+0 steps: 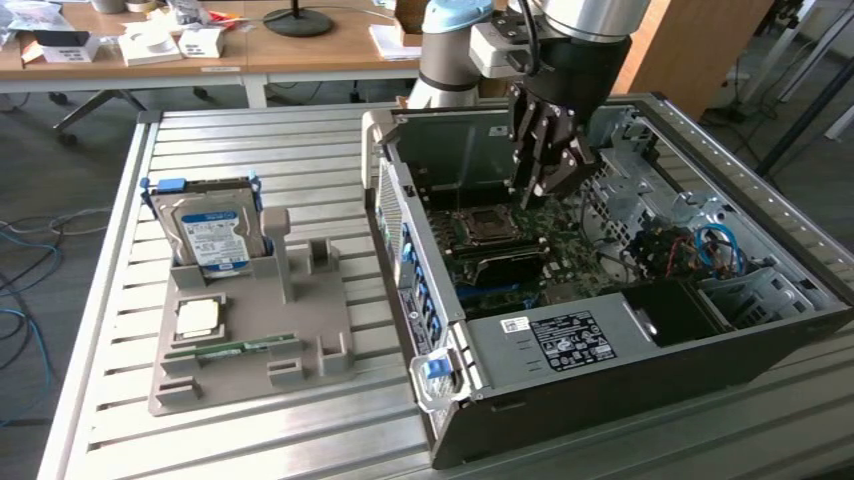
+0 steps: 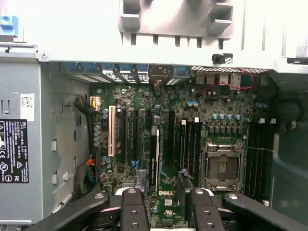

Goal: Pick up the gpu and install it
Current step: 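Insert the gpu into the slot, then press down on the gpu until it lock into place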

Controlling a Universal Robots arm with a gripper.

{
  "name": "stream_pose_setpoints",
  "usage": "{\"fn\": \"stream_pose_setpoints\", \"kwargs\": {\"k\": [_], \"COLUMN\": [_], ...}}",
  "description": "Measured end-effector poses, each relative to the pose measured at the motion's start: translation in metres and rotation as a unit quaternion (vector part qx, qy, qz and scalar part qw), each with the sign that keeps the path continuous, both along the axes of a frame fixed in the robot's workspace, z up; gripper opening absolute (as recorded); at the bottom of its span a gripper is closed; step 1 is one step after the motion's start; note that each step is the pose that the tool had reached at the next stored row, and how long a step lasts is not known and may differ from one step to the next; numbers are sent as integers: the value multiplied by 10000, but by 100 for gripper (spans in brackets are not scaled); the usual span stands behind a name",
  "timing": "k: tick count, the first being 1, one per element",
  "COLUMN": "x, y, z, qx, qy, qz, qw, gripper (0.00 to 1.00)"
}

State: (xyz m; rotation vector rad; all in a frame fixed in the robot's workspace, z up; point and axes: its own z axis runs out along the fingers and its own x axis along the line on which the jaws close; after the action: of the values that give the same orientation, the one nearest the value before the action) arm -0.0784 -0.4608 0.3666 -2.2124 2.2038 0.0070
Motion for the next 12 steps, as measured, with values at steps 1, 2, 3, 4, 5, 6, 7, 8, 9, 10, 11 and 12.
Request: {"fn": "stream_pose_setpoints", "kwargs": {"k": [1, 2, 3, 4, 5, 6, 7, 8, 9, 10, 11, 12], "x": [0, 0, 0, 0, 0, 0, 0, 0, 0, 0, 0, 0], "y": [0, 0, 0, 0, 0, 0, 0, 0, 0, 0, 0, 0], "z": [0, 0, 0, 0, 0, 0, 0, 0, 0, 0, 0, 0], "qx": [0, 0, 0, 0, 0, 0, 0, 0, 0, 0, 0, 0], "qy": [0, 0, 0, 0, 0, 0, 0, 0, 0, 0, 0, 0], "qz": [0, 0, 0, 0, 0, 0, 0, 0, 0, 0, 0, 0], "qw": [10000, 10000, 10000, 10000, 10000, 10000, 10000, 10000, 10000, 10000, 10000, 10000], "gripper": [40, 40, 40, 40, 40, 40, 40, 40, 40, 40, 40, 40]}}
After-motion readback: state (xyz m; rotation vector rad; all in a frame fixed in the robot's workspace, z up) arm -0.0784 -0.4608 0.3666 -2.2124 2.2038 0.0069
